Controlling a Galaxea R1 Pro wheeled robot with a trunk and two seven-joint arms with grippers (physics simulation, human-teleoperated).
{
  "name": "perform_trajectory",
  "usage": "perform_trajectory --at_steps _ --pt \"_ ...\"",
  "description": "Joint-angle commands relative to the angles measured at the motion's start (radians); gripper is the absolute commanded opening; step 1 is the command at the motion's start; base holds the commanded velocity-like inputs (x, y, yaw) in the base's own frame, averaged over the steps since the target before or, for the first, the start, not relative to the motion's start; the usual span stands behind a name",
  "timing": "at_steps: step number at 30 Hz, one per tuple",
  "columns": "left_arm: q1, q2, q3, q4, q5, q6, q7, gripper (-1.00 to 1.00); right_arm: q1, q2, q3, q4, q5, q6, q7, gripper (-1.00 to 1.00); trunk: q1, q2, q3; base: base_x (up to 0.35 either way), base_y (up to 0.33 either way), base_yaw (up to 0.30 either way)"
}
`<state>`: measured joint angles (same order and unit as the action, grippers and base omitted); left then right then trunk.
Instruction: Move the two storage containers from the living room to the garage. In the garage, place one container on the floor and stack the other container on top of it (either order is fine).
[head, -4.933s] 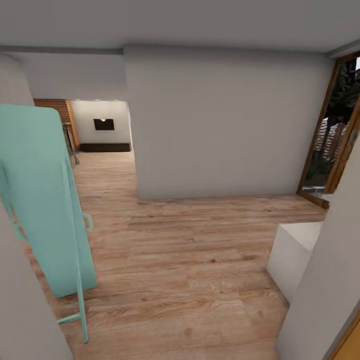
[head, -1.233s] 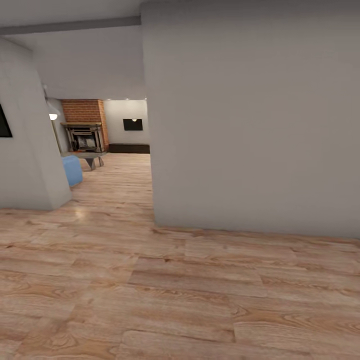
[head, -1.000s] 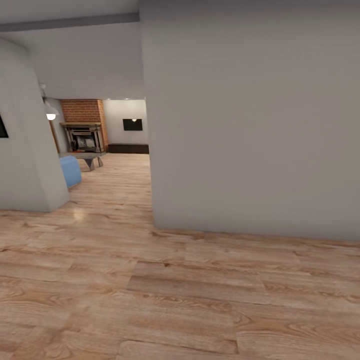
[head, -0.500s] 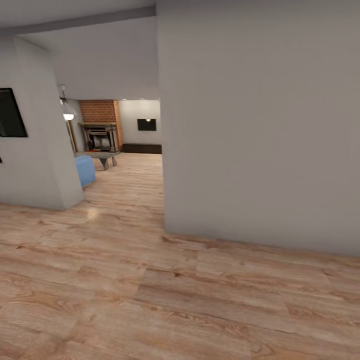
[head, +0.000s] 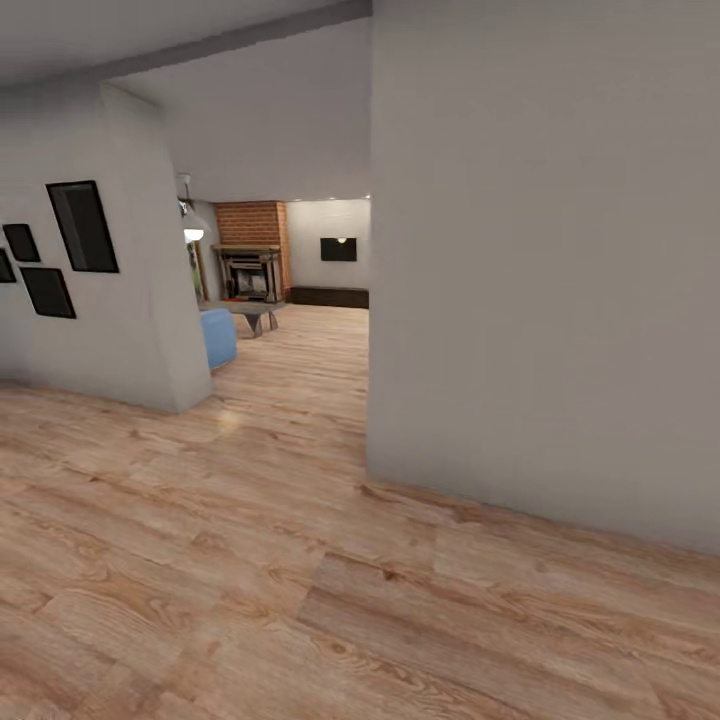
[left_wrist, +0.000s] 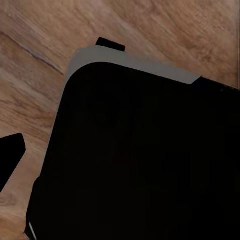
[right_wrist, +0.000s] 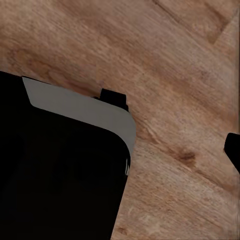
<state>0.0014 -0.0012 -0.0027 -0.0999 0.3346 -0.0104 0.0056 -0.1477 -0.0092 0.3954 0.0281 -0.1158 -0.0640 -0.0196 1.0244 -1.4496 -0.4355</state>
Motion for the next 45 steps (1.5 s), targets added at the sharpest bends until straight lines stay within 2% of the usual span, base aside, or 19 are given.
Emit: perform_trajectory --at_steps 1,45 --pt "0.0 0.0 -0.001 -0.001 0.005 -0.002 0.001 1.0 -0.001 0.0 0.008 0.003 -0.011 -0.006 -0.001 1.0 0.001 0.0 -0.001 0.322 0.0 0.279" --pt "0.0 -0.001 -0.002 0.0 0.006 -0.014 0.004 1.0 -0.001 0.0 0.011 0.003 -0.01 -0.005 -0.002 1.0 0.001 0.0 -0.001 0.323 0.0 0.279"
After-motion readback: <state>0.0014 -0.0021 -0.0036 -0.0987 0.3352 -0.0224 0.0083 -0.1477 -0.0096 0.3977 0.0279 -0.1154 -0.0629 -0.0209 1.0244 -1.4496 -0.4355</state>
